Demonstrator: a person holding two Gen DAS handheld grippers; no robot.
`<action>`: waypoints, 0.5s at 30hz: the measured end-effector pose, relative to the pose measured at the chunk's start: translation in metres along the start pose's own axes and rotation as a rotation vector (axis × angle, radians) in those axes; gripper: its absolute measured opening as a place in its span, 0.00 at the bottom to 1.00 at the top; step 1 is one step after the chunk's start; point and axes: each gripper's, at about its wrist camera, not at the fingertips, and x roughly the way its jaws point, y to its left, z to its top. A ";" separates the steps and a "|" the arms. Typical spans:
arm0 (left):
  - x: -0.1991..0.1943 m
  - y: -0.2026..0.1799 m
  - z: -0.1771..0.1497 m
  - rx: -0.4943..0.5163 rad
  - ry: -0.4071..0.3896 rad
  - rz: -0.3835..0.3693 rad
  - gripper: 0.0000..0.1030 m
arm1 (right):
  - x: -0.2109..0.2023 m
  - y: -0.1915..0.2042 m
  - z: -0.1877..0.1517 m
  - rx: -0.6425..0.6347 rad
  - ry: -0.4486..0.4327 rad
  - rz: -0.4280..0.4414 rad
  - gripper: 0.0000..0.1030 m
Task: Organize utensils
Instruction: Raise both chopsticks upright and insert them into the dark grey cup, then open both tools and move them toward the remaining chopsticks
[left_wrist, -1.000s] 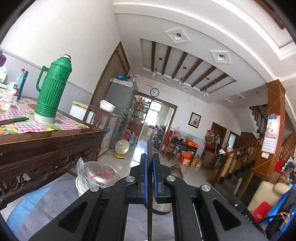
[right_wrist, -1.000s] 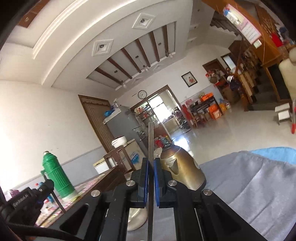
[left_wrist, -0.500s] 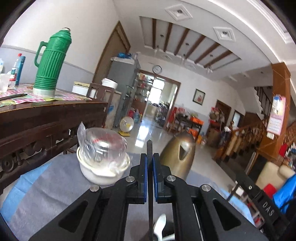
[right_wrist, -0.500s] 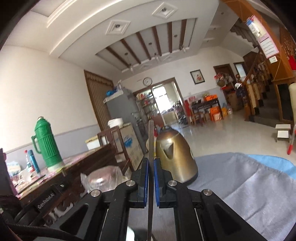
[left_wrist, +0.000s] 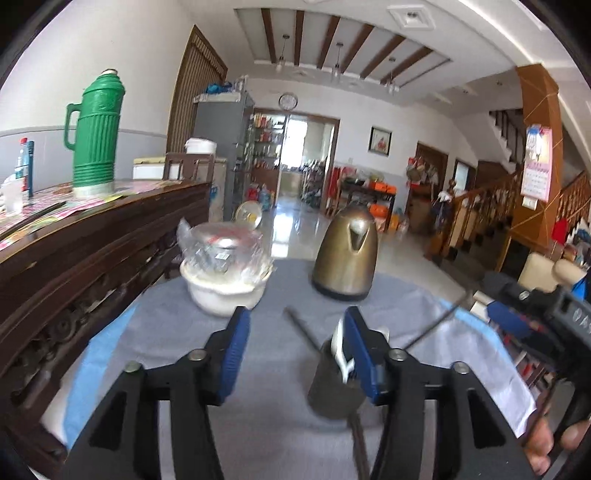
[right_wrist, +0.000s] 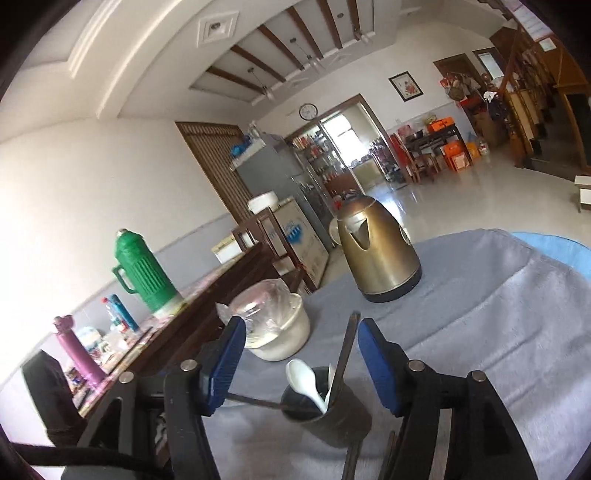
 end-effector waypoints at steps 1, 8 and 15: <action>-0.006 -0.001 -0.004 0.010 0.016 0.016 0.62 | -0.010 -0.002 -0.003 0.007 0.005 0.004 0.65; -0.038 -0.018 -0.025 0.132 0.119 0.133 0.68 | -0.060 -0.005 -0.021 0.032 0.005 -0.019 0.65; -0.064 -0.032 -0.042 0.200 0.164 0.187 0.72 | -0.091 -0.006 -0.037 0.020 0.076 -0.097 0.64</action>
